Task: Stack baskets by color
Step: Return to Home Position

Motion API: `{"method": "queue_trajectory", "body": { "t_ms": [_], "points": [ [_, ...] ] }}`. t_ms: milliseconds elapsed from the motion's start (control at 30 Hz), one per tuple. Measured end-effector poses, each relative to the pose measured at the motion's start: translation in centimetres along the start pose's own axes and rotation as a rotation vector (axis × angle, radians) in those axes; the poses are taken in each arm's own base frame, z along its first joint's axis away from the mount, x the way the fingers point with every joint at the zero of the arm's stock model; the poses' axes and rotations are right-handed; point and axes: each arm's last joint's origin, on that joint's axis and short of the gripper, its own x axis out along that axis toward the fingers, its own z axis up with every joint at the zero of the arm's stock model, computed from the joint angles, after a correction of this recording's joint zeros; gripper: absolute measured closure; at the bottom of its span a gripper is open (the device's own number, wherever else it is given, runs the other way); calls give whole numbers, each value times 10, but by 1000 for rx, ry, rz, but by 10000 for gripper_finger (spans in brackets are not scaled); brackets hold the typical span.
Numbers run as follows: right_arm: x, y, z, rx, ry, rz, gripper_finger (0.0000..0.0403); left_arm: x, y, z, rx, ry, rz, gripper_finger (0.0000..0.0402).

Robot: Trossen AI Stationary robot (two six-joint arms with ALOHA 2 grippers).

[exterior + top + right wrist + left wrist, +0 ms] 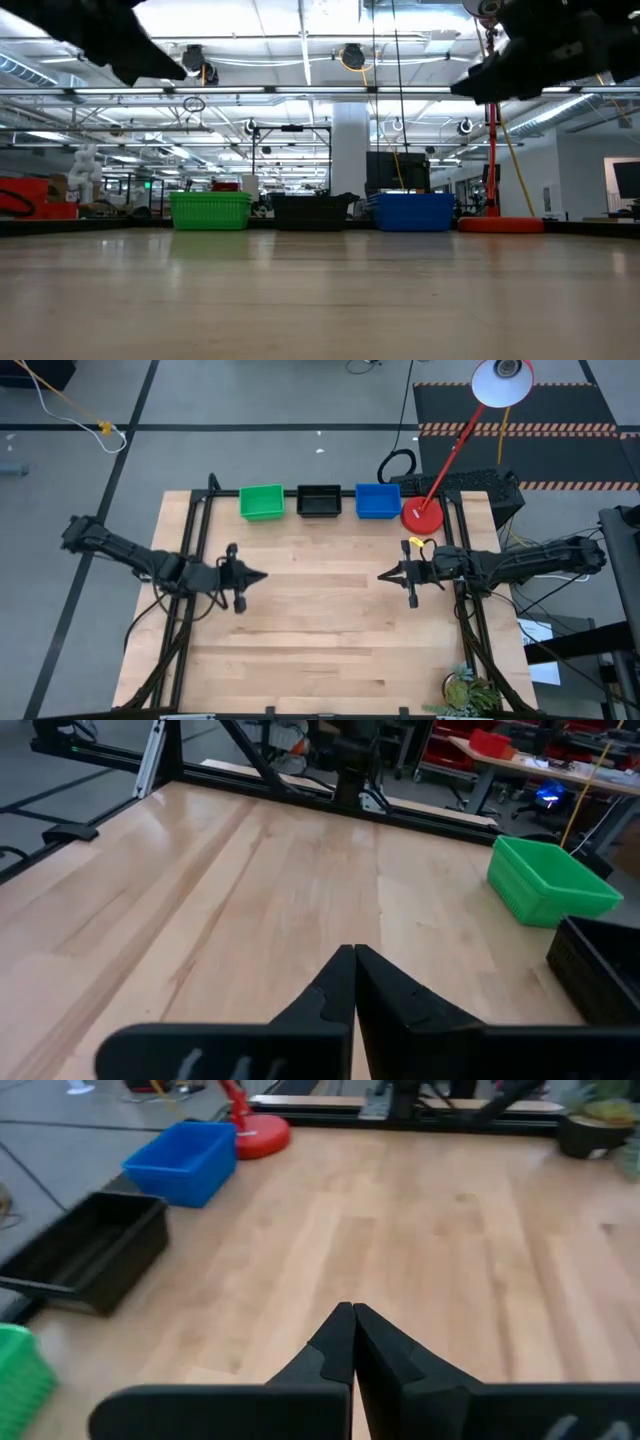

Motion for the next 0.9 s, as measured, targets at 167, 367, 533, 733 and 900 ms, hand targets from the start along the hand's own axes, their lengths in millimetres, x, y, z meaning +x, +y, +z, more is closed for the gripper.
{"method": "queue_trajectory", "body": {
  "t_ms": [167,367,533,733,900],
  "points": [
    [-5,4,-24,-16,-43,-8,402,-6,-19,-23,-22,-33,-25,399],
    [-11,7,-40,-46,-71,-15,402,-9,-30,-52,-41,-96,-46,399],
    [-15,10,-51,-24,-72,8,402,-7,-30,-74,-25,-165,-100,396],
    [-21,12,-48,-5,-175,55,402,-3,-17,-94,33,-302,-215,398],
    [-25,12,-47,-7,-188,56,403,2,-10,-93,85,-325,-256,399]
  ]
}}
